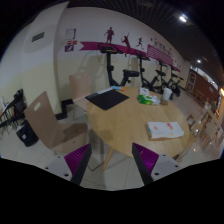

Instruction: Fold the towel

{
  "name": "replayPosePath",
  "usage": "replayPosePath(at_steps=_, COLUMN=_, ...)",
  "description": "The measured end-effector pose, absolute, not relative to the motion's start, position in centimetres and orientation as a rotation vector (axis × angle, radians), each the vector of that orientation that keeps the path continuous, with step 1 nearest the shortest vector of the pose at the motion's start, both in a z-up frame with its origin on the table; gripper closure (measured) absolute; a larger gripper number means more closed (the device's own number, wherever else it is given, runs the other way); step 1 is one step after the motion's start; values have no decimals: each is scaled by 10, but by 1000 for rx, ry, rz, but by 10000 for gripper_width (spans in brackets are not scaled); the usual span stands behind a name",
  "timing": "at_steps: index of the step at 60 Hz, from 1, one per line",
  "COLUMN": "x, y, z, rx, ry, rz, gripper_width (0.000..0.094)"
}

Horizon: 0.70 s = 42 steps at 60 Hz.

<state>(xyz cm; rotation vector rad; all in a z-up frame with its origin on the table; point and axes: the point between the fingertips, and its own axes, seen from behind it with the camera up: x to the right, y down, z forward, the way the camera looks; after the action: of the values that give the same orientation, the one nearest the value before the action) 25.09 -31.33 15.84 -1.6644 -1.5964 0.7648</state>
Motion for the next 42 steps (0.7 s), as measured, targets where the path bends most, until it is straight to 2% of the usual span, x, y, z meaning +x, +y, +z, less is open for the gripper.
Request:
replayPosePath(at_steps=22, x=237, y=-184, z=137, rx=-1727, ry=-1469, rz=649, gripper_width=76)
replayPosePath(at_steps=42, x=161, y=-123, z=84, rx=-1691, ry=-1471, rz=676, gripper_width=76)
